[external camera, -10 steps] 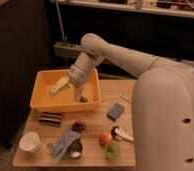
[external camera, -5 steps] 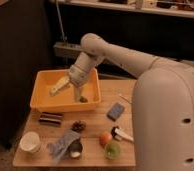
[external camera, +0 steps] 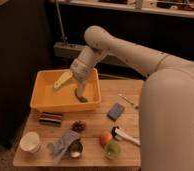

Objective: Wipe tray with brush

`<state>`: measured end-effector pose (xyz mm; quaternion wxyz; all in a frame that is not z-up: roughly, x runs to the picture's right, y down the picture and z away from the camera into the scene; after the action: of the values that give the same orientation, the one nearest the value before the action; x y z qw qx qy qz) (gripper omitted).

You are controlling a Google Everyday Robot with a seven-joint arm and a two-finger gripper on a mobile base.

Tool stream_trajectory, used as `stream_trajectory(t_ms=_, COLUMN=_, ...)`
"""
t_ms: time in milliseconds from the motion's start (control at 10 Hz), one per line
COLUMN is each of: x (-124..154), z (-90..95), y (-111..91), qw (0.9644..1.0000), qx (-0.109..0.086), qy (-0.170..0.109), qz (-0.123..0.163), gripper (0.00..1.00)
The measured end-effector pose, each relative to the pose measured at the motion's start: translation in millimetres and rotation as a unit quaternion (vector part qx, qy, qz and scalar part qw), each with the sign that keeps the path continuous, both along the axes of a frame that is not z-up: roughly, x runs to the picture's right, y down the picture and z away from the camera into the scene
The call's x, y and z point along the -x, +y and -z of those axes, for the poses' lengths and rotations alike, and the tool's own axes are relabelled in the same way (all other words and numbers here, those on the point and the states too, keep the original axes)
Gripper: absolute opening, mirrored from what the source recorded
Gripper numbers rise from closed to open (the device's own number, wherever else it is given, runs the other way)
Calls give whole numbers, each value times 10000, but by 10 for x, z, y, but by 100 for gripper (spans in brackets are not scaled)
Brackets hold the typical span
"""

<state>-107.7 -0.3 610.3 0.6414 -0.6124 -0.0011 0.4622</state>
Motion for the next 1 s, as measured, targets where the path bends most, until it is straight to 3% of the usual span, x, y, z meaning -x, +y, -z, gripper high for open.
stream_trajectory(t_ms=300, x=-715, z=579, y=-328, qw=9978, qx=-429, qy=205, qz=-471, gripper=80)
stream_trajectory(t_ms=500, x=-1184, z=809, y=-322, qw=9944, qx=-595, qy=398, qz=-777, gripper=80)
stream_trajectory(t_ms=800, x=-1791, z=1010, y=-192, qw=9849, qx=-800, qy=756, qz=-1339, gripper=80)
stream_trajectory(t_ms=1000, x=-1867, z=1041, y=-163, qw=9832, qx=-824, qy=805, qz=-1418, gripper=80)
